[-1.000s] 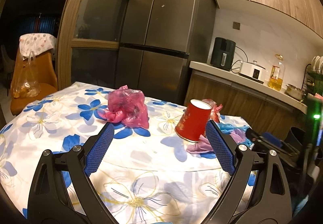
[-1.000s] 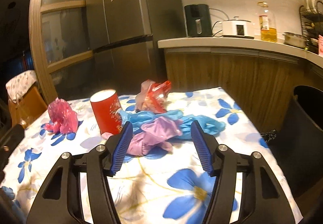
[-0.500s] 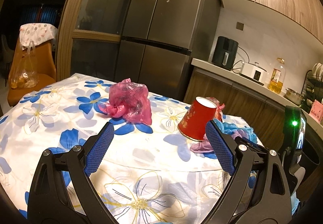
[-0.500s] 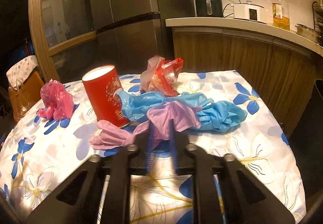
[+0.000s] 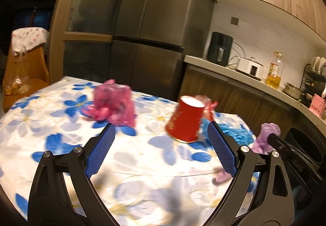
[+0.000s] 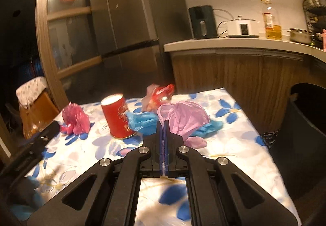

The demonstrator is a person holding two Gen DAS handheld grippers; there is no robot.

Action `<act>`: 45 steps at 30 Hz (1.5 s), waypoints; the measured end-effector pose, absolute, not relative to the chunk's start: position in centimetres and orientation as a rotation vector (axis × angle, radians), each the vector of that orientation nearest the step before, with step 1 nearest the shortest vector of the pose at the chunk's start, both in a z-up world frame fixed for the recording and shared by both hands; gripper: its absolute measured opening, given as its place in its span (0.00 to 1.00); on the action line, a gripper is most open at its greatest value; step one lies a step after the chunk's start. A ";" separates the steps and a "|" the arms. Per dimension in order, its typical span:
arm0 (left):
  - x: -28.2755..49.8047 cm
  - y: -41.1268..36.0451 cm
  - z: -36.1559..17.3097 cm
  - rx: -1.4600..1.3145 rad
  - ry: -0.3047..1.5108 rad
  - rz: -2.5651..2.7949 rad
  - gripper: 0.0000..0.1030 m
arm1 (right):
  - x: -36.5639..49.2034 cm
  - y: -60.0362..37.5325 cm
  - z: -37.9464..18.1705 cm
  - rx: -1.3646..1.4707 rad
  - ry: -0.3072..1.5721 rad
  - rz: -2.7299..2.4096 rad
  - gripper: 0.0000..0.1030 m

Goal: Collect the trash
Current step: 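Grasp the blue plastic glove with the left gripper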

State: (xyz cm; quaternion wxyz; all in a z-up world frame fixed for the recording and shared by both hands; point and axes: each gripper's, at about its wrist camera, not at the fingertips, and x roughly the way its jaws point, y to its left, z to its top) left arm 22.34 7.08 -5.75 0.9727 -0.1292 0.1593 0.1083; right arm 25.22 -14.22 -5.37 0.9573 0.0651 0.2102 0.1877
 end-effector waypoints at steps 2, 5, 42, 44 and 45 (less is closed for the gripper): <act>23.5 6.1 -5.9 -0.270 0.328 0.191 0.88 | 24.5 -15.1 -5.0 0.142 0.410 0.371 0.02; 25.7 4.3 -6.2 -0.279 0.347 0.148 0.84 | 23.6 -16.3 -4.7 0.155 0.393 0.358 0.02; 27.7 0.6 -7.9 -0.394 0.454 0.071 0.00 | 21.2 -21.3 -3.8 0.212 0.347 0.324 0.02; 26.4 0.6 -6.8 -0.385 0.426 0.066 0.00 | 21.0 -21.3 -3.6 0.211 0.342 0.326 0.02; 25.8 0.7 -6.3 -0.381 0.416 0.058 0.00 | 20.8 -21.3 -3.4 0.211 0.338 0.328 0.02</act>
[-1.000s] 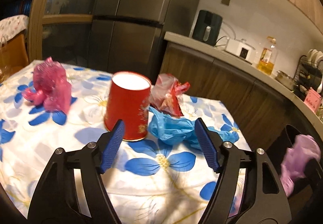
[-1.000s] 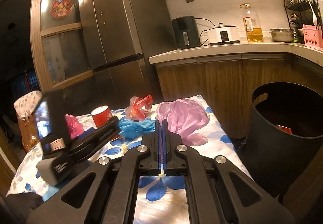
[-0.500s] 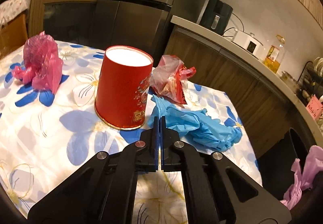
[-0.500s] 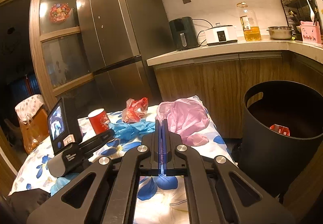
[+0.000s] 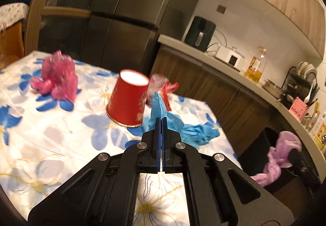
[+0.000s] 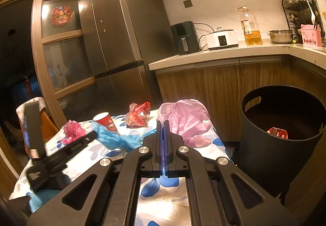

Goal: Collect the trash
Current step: 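Grasp the blue plastic glove with the left gripper, then carry the blue and pink gloves over the black bin with both grippers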

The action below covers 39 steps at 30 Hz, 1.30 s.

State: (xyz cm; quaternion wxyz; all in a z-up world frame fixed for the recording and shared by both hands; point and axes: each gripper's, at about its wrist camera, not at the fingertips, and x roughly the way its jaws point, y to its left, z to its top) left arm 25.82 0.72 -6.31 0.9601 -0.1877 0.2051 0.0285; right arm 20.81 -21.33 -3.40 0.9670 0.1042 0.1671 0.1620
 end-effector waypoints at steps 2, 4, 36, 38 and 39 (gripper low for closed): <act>24.6 0.8 -5.1 -0.361 0.385 0.047 0.00 | 20.5 -21.3 -3.1 0.210 0.331 0.333 0.02; 23.5 0.6 -3.8 -0.339 0.355 0.036 0.00 | 20.1 -21.4 -2.8 0.205 0.320 0.337 0.02; 25.2 -16.1 4.0 -0.187 0.251 -0.368 0.00 | 18.5 -32.8 2.3 0.212 0.167 0.079 0.02; 25.9 -18.3 4.4 -0.166 0.241 -0.408 0.00 | 18.7 -34.2 2.5 0.217 0.158 0.046 0.02; 26.2 -19.3 4.5 -0.160 0.239 -0.428 0.00 | 18.8 -34.6 2.6 0.218 0.157 0.034 0.02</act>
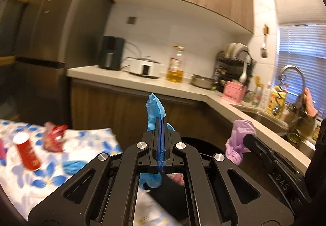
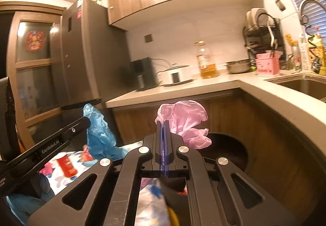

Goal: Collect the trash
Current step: 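Carry the blue and pink gloves over the black bin with both grippers, then open both grippers to drop the gloves into the bin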

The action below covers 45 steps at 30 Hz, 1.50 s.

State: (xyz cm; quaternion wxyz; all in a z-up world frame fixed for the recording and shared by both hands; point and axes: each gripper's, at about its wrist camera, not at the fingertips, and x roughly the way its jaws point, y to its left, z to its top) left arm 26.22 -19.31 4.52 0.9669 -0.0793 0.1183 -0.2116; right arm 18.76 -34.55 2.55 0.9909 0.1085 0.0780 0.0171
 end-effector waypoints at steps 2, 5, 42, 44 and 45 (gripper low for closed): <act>27.0 -21.1 4.6 -0.151 0.243 -0.457 0.00 | 19.1 -35.8 2.6 0.221 0.155 0.005 0.02; 28.1 -23.4 4.5 -0.144 0.253 -0.498 0.00 | 19.6 -37.1 2.3 0.219 0.159 -0.032 0.02; 33.0 -28.3 -0.6 -0.073 0.377 -0.572 0.12 | 23.9 -40.6 0.1 0.252 0.226 -0.097 0.40; 33.0 -27.9 -0.7 -0.080 0.380 -0.561 0.25 | 23.8 -40.7 0.1 0.256 0.225 -0.104 0.43; 32.9 -27.4 -0.6 -0.091 0.374 -0.544 0.40 | 23.5 -40.8 0.2 0.260 0.222 -0.108 0.46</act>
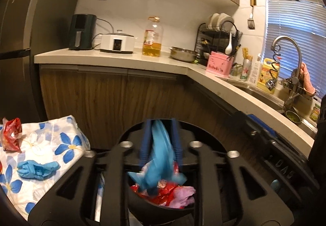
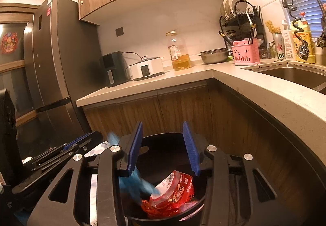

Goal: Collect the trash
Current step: 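Open both grippers to drop the gloves into the bin, then move both open grippers back over the table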

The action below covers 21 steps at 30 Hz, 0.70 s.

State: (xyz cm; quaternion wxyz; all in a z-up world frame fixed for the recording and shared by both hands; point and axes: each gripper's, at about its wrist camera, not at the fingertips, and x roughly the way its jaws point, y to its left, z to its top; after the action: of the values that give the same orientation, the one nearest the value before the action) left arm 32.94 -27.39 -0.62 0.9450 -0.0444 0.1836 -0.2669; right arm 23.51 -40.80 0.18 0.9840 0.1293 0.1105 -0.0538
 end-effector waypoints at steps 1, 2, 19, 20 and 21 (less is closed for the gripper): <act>32.9 -27.1 -0.6 -0.098 0.370 -0.538 0.49 | 23.4 -40.8 0.2 0.261 0.219 -0.110 0.48; 32.8 -26.6 -0.6 -0.116 0.366 -0.538 0.56 | 23.2 -40.8 0.3 0.263 0.214 -0.117 0.50; 26.4 -15.3 -2.0 -0.153 0.294 -0.137 0.91 | 20.7 -37.5 0.3 0.286 0.219 -0.044 0.70; 26.2 -14.5 -2.1 -0.152 0.292 -0.113 0.92 | 20.5 -36.8 0.1 0.287 0.228 -0.028 0.71; 25.8 -13.6 -2.3 -0.152 0.294 -0.084 0.93 | 20.5 -36.4 0.0 0.288 0.233 -0.018 0.71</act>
State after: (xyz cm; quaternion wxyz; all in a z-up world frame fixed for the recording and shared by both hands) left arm 25.83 -13.59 -2.30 0.9855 -0.0755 0.1461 -0.0417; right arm 20.49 -36.42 0.03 0.9829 0.1431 0.1158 -0.0091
